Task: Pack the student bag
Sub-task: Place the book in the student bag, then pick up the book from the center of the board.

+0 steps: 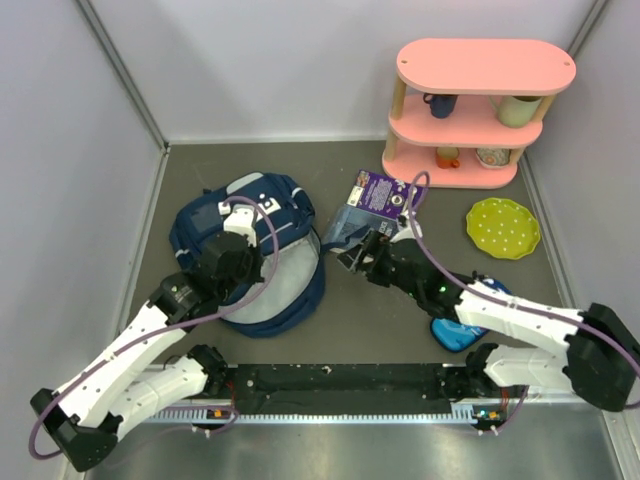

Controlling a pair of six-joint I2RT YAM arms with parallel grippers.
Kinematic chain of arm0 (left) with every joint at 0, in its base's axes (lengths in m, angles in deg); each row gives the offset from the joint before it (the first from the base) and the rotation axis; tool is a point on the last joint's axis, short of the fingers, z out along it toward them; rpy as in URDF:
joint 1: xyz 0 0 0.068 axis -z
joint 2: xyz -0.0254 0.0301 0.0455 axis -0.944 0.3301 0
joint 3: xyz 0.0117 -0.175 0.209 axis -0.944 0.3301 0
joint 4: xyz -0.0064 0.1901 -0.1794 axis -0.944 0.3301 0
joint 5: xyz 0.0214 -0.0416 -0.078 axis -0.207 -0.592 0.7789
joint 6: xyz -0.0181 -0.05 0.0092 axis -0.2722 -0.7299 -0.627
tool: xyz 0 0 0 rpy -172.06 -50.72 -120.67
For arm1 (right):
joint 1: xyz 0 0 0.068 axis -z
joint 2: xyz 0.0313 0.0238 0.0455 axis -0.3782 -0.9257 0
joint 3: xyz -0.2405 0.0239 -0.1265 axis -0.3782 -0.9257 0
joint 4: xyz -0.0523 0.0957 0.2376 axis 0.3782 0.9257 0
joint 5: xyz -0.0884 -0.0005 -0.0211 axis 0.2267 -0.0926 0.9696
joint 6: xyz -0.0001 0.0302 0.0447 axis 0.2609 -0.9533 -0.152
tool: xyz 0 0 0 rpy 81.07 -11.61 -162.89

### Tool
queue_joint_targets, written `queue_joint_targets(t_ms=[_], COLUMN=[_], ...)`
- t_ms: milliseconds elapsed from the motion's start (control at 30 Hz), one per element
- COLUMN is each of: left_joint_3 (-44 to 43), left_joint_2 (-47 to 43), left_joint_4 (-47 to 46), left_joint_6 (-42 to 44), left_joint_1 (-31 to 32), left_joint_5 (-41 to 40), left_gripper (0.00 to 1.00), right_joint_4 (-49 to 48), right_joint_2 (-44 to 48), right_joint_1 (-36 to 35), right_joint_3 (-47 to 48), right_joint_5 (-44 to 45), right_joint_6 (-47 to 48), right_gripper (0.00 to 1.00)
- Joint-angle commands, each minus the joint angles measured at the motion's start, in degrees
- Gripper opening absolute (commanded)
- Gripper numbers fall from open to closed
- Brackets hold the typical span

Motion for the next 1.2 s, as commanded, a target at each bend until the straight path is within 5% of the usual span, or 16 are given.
queue_joint_targets(t_ms=[0,67,100,233,400,733,1000,1167], left_joint_3=[0.7,-0.4,-1.0,-5.2,-5.9,-15.7,-27.9,-30.7], left_joint_2=[-1.6,-0.9,-0.8,-2.9,-2.0,31.1,53.6,60.2], left_joint_4=[0.9,1.7,1.9,-2.4,-18.5,-35.8,-36.6,-35.0], left_joint_6=[-0.6,-1.9,-2.0,-1.9,-0.6,4.2,-0.9,-4.7], left_joint_1=[-0.8,-0.8,-0.8,-0.8,-0.8,-0.8,-4.0,-6.3], left_joint_5=[-1.9,-1.6,-1.3,4.6,12.2,26.1,29.5,28.9], left_gripper=[0.00,0.27,0.51,0.78,0.99,0.99,0.99,0.99], right_joint_4=[10.6,12.3,12.8,13.3,13.8,13.9,14.1,13.7], right_joint_2=[6.3,7.5,7.8,7.8,6.0,0.6,-0.2,-2.2], right_joint_1=[3.5,7.9,9.2,15.9,22.8,32.2,34.6,35.1], right_joint_3=[-1.0,-1.5,-1.6,-1.7,-1.7,0.4,0.9,1.9], right_joint_5=[7.0,4.9,4.4,-1.9,-7.2,-16.8,-18.7,-19.8], right_joint_6=[2.1,2.8,3.1,5.0,6.3,7.7,8.4,9.2], right_gripper=[0.82,0.83,0.83,0.84,0.83,0.84,0.83,0.83])
